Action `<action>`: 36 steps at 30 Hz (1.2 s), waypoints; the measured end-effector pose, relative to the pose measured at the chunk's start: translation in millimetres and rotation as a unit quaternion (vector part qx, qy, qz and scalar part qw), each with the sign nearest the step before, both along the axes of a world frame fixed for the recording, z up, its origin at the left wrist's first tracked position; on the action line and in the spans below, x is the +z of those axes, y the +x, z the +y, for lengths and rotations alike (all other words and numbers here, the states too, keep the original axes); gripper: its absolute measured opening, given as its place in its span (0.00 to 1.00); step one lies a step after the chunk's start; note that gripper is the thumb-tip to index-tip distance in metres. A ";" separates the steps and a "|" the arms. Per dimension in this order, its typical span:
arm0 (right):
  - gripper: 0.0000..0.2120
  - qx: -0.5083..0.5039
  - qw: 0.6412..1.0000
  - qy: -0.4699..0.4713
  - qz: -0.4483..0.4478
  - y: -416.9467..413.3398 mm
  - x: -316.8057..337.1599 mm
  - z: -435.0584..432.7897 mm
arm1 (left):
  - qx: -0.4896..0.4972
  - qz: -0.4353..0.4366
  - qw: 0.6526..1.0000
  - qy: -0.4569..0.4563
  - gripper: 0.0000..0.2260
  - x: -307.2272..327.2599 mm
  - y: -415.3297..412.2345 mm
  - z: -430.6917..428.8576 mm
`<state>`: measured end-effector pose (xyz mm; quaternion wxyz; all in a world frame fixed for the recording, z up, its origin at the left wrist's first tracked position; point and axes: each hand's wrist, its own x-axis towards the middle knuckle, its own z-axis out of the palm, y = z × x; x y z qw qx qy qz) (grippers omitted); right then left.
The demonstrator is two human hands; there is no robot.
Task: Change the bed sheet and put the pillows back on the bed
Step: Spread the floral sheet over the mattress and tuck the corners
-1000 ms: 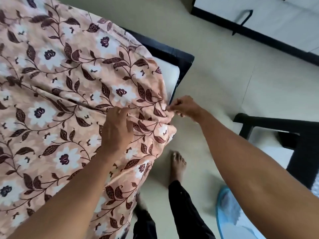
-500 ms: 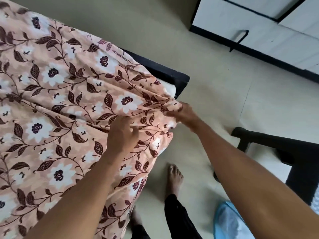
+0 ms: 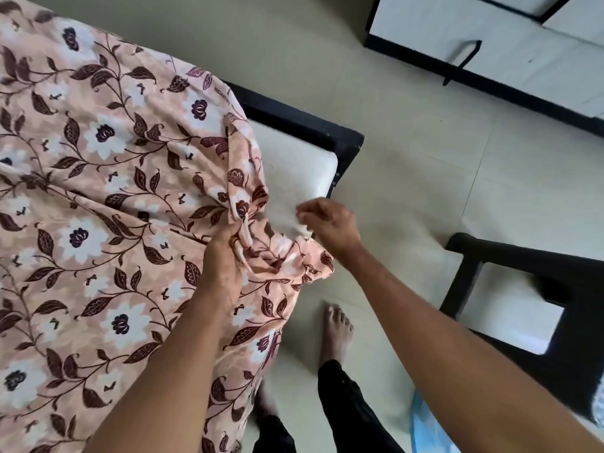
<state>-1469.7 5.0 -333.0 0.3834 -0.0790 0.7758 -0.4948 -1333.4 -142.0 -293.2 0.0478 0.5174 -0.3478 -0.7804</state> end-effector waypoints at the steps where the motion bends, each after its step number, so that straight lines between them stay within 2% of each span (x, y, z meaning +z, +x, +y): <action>1: 0.15 0.030 0.996 -0.030 -0.078 -3.5 3.8 -7.2 | -0.007 0.027 1.000 0.000 0.13 7.9 -1.5 1.4; 2: 0.22 0.068 0.985 -0.042 -0.152 -5.6 4.3 -14.9 | -0.020 0.047 0.999 0.000 0.11 17.5 -3.2 2.4; 4: 0.31 0.138 0.945 -0.043 -0.293 -7.5 9.0 -24.6 | -0.094 0.083 0.991 0.035 0.13 34.2 -6.1 1.6; 6: 0.28 0.169 0.900 -0.044 -0.400 -13.2 18.6 -24.6 | -0.193 0.112 0.972 0.073 0.15 46.8 -4.7 -2.4; 7: 0.23 0.189 0.891 -0.036 -0.412 -20.1 26.7 -24.3 | -0.208 0.124 0.968 0.072 0.14 52.4 -3.8 -5.6; 9: 0.13 0.232 0.899 -0.019 -0.371 -37.8 44.8 -19.1 | -0.169 0.104 0.980 0.015 0.11 58.5 -1.0 -11.9; 11: 0.12 0.224 0.927 0.008 -0.300 -61.0 57.4 -11.1 | -0.095 0.040 0.991 -0.090 0.11 52.7 6.0 -18.9; 13: 0.10 0.149 0.971 0.036 -0.185 -81.4 65.6 -3.4 | -0.077 -0.038 0.972 -0.219 0.09 39.4 18.7 -24.9; 15: 0.05 -0.012 0.998 0.022 -0.051 -97.3 61.0 5.7 | -0.144 -0.109 0.923 -0.340 0.06 28.7 31.1 -26.1; 16: 0.04 -0.122 0.992 0.009 0.024 -102.4 58.7 10.8 | -0.183 -0.125 0.895 -0.387 0.03 25.7 35.9 -25.1; 18: 0.05 -0.306 0.941 0.004 0.143 -108.3 52.4 19.1 | -0.220 -0.139 0.859 -0.441 0.05 23.3 40.1 -21.1; 20: 0.14 -0.368 0.919 0.008 0.139 -106.4 41.2 24.7 | -0.235 -0.156 0.849 -0.447 0.14 21.7 41.5 -16.7; 22: 0.22 -0.337 0.932 0.054 0.125 -98.5 17.4 34.4 | -0.265 -0.164 0.836 -0.451 0.18 19.6 42.9 -10.6; 24: 0.24 -0.284 0.944 0.123 0.110 -79.0 -11.3 45.0 | -0.325 -0.168 0.809 -0.460 0.19 14.7 45.8 -3.3; 28: 0.12 -0.200 0.954 0.221 0.025 -12.9 -39.2 52.4 | -0.482 -0.203 0.758 -0.389 0.22 1.9 48.1 8.5; 30: 0.21 -0.150 0.964 0.213 -0.041 12.6 -43.6 43.6 | -0.551 -0.225 0.714 -0.368 0.24 -3.7 47.5 9.2; 32: 0.30 -0.117 0.974 0.181 -0.076 26.9 -43.7 25.2 | -0.571 -0.229 0.705 -0.353 0.25 -3.2 43.8 7.2; 34: 0.29 -0.085 0.981 0.169 -0.045 30.5 -40.9 5.9 | -0.567 -0.230 0.714 -0.340 0.23 -1.2 39.4 3.9; 36: 0.21 -0.064 0.979 0.188 0.038 24.3 -39.0 -2.3 | -0.560 -0.228 0.714 -0.353 0.21 2.2 34.7 4.3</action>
